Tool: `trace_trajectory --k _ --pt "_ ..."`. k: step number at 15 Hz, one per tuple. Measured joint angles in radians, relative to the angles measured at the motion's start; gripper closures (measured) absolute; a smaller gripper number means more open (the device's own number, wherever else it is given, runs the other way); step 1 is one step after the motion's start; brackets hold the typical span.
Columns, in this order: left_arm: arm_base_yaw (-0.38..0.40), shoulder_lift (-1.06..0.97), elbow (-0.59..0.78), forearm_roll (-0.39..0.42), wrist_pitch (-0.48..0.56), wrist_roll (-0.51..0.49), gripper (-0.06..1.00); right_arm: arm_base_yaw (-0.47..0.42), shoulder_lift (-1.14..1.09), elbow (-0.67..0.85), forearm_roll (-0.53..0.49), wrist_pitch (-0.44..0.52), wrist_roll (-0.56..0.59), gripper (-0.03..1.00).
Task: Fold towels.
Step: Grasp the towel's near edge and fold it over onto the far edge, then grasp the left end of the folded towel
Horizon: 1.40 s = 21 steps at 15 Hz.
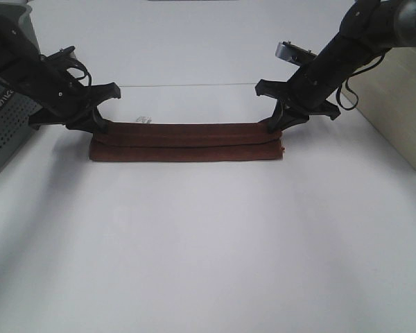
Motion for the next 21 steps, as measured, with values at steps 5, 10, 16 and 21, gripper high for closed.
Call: trace_trajectory --k 5,10,16,21 --pt "0.0 0.006 -0.002 -0.001 -0.012 0.0 0.32 0.0 0.002 -0.001 -0.001 0.0 0.022 0.27" --pt "0.0 0.009 -0.004 0.012 -0.02 0.0 0.17 0.0 -0.015 -0.002 -0.011 0.02 0.022 0.19" --pt "-0.001 0.055 -0.009 -0.09 -0.043 0.044 0.29 0.0 -0.015 -0.002 -0.018 0.014 0.022 0.19" --pt "-0.004 0.068 -0.009 -0.098 -0.045 0.078 0.77 0.0 -0.015 -0.002 -0.019 0.008 0.022 0.19"
